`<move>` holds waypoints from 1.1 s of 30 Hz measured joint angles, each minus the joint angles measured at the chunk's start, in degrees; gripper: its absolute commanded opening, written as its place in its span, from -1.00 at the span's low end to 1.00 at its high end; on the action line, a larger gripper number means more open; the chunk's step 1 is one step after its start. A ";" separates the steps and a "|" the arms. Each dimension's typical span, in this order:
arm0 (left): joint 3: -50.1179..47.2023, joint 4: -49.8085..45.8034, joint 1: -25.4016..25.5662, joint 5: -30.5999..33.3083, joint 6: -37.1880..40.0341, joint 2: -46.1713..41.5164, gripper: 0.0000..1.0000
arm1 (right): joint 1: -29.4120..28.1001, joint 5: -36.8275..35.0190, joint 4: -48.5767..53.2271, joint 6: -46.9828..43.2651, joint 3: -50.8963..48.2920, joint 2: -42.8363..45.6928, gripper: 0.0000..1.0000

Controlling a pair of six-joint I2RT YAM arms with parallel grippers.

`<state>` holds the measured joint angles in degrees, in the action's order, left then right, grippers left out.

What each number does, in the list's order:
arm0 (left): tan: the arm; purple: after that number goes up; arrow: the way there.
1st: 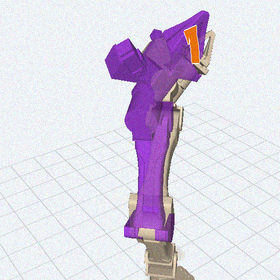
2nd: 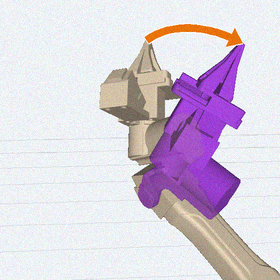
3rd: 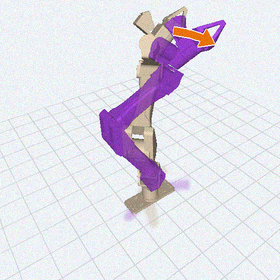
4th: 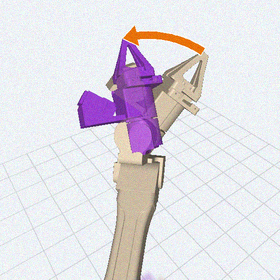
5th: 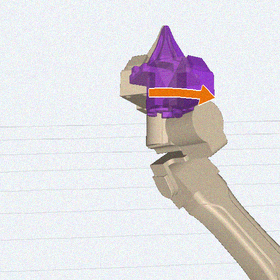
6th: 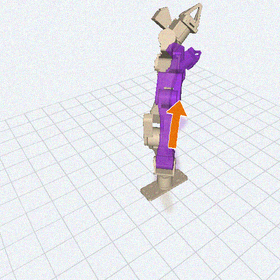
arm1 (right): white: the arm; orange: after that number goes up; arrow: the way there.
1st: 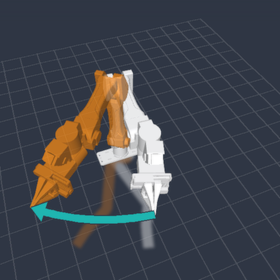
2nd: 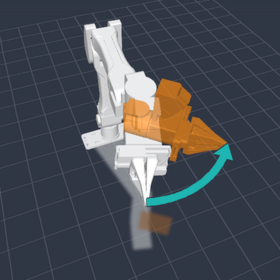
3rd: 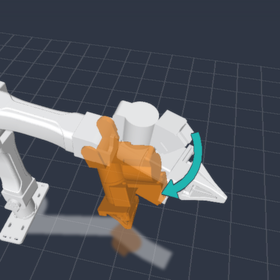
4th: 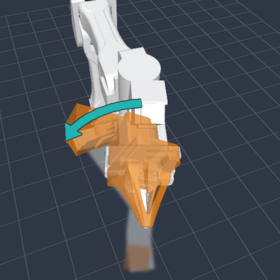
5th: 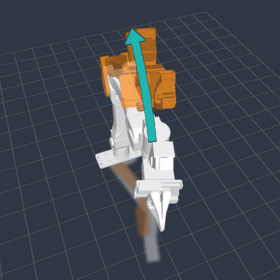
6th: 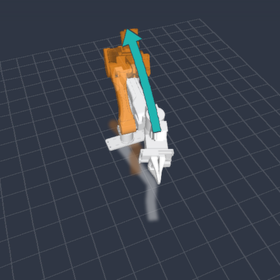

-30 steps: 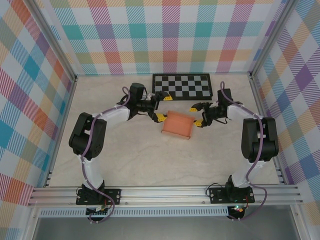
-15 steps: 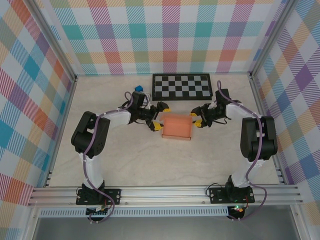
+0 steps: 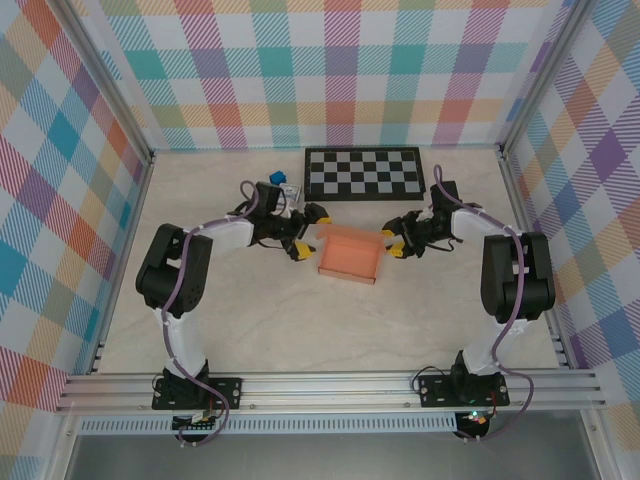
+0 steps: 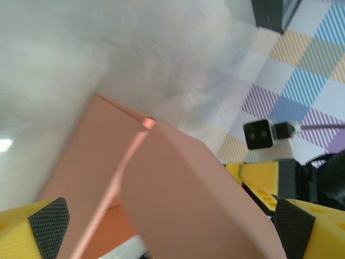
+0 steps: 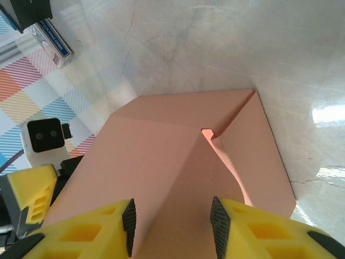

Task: Fold the paper box

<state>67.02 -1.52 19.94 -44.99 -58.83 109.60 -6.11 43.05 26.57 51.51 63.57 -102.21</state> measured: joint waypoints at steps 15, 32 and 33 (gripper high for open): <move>8.39 -7.30 -3.54 4.20 4.39 -2.69 1.00 | 0.00 1.18 -1.62 2.64 0.00 0.72 0.15; 11.13 -5.03 2.47 -2.21 -1.05 0.70 1.00 | -0.20 1.55 -2.01 5.38 -0.61 4.48 0.23; 10.64 -4.50 2.62 -2.51 -1.86 0.70 1.00 | -0.35 1.53 -2.27 5.73 -0.96 4.61 0.23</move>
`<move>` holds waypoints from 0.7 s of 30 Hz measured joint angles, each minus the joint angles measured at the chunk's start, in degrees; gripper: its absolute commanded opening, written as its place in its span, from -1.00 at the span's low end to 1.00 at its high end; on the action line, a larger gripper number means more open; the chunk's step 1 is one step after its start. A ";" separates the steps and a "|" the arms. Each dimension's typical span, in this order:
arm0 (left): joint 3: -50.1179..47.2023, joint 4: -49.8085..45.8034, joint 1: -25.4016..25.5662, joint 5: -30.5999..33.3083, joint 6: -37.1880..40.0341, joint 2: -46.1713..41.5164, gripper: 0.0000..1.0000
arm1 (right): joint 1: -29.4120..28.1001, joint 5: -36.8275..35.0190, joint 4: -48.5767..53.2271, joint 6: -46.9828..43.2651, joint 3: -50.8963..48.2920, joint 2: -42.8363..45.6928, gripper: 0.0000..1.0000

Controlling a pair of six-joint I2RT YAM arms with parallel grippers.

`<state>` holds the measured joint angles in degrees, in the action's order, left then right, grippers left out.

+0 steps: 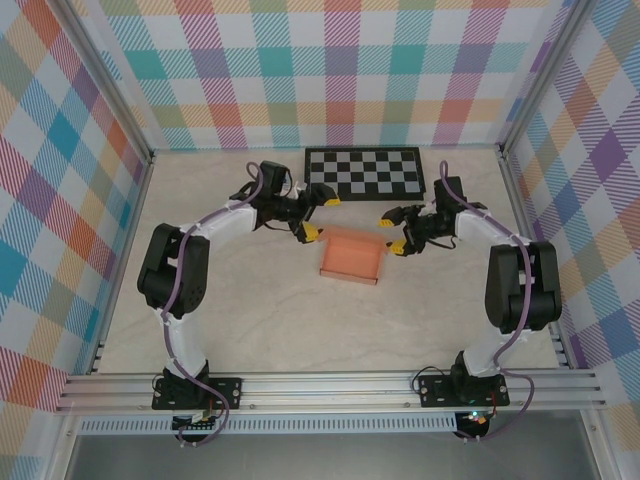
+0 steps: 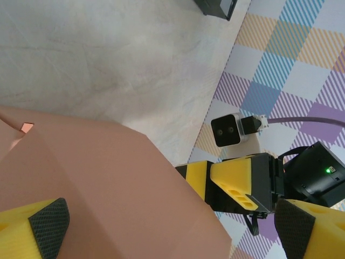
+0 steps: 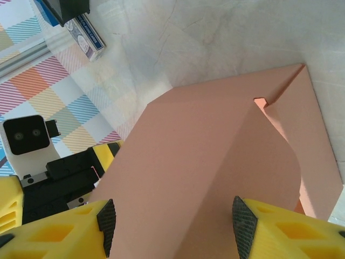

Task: Fold the paper box

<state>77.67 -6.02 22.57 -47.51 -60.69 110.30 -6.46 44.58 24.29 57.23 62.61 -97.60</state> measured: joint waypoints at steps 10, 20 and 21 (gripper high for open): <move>-2.54 5.64 1.38 0.17 -7.41 0.00 1.00 | -1.55 -0.72 -1.92 2.80 -1.09 0.31 0.19; -4.04 8.09 1.79 1.11 -9.31 0.00 1.00 | -1.66 -2.23 -2.14 2.89 -1.90 0.31 -0.03; -4.66 8.15 1.90 1.11 -9.07 0.00 1.00 | -1.70 -2.62 -2.01 2.45 -1.99 0.31 -0.06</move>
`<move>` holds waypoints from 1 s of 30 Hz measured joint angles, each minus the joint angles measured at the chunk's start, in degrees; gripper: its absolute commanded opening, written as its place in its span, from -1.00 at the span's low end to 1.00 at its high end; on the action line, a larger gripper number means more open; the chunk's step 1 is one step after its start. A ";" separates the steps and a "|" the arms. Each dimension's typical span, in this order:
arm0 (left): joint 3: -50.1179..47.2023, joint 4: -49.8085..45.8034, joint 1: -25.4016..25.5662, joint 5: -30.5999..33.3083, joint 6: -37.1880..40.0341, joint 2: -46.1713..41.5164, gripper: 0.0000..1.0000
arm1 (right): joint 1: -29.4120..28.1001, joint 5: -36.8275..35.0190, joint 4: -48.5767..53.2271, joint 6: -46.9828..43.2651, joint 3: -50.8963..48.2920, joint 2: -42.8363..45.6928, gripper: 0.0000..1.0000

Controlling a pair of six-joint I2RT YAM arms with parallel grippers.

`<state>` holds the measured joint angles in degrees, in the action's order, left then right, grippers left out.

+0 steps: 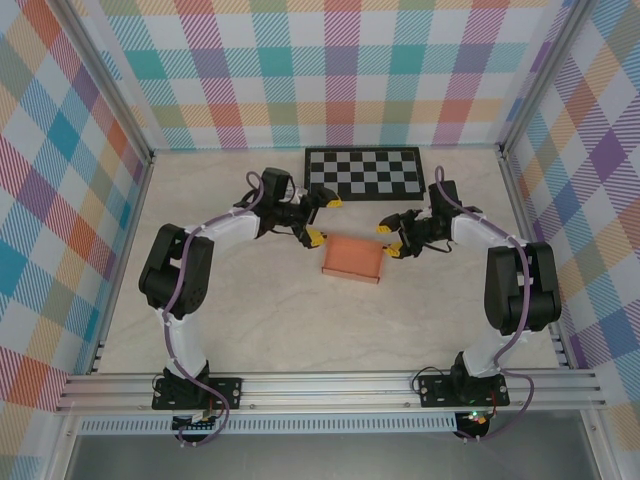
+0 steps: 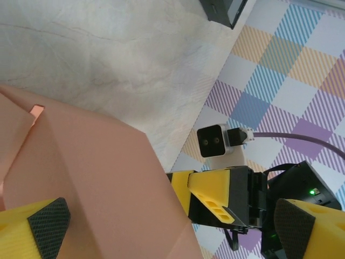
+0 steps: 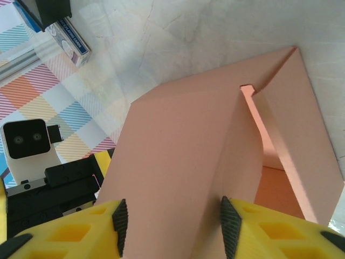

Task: Fold the paper box

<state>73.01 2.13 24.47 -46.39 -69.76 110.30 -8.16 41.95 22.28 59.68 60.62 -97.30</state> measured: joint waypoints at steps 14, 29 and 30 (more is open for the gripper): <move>-2.16 -1.70 1.44 1.36 6.51 0.02 1.00 | -0.52 -2.71 1.46 -5.53 -2.45 -0.59 -0.24; -0.70 -13.57 2.51 6.14 20.09 0.39 1.00 | -0.96 -7.80 7.78 -15.23 0.24 -2.54 -0.30; -0.26 -14.49 2.49 6.69 21.35 0.39 1.00 | -0.96 -8.33 8.07 -15.67 0.24 -2.54 -0.29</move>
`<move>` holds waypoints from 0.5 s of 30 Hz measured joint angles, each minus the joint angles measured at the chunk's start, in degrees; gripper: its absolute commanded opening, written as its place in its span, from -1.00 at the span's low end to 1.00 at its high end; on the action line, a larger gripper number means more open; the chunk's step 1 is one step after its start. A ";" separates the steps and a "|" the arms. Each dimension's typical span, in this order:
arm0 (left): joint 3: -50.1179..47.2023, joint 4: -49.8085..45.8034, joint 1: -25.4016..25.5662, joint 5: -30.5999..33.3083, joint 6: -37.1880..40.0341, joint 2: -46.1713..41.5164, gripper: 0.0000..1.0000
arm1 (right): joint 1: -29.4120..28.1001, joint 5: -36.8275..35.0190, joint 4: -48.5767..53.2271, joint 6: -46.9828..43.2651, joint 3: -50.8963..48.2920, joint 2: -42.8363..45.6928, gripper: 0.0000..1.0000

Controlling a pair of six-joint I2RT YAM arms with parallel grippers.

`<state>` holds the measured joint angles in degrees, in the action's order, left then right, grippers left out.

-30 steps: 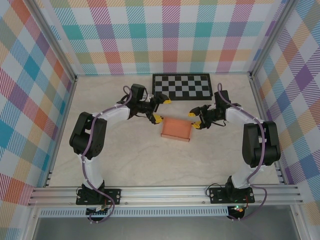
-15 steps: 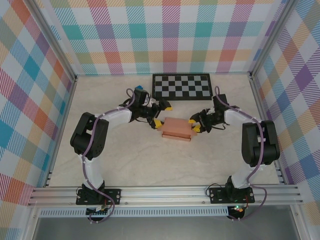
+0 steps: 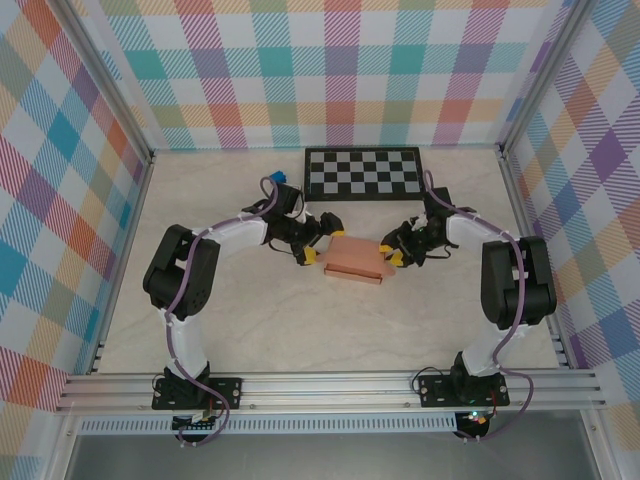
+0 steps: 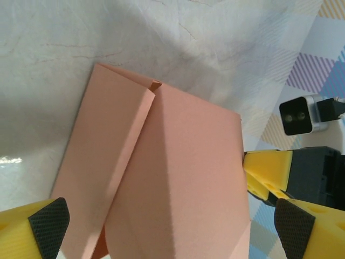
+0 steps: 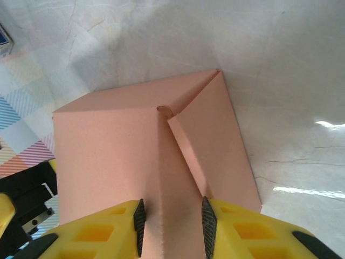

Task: Fold the paper box

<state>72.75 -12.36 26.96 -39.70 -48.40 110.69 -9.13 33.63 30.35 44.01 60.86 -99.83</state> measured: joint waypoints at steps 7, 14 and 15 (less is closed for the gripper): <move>3.98 -8.61 0.00 4.81 10.27 0.00 1.00 | 0.00 -3.28 3.93 -3.15 2.21 0.22 -0.19; 5.75 -14.56 0.39 9.49 19.61 -1.44 1.00 | 0.00 -6.12 7.80 -6.99 5.05 2.47 -0.04; 5.73 -14.73 0.50 9.68 20.39 -1.70 1.00 | 0.00 -6.32 8.17 -7.50 5.11 2.84 -0.03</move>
<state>78.48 -27.09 27.46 -30.02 -28.01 108.99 -9.13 27.31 38.52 36.51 65.98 -96.99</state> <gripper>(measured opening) 0.999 0.472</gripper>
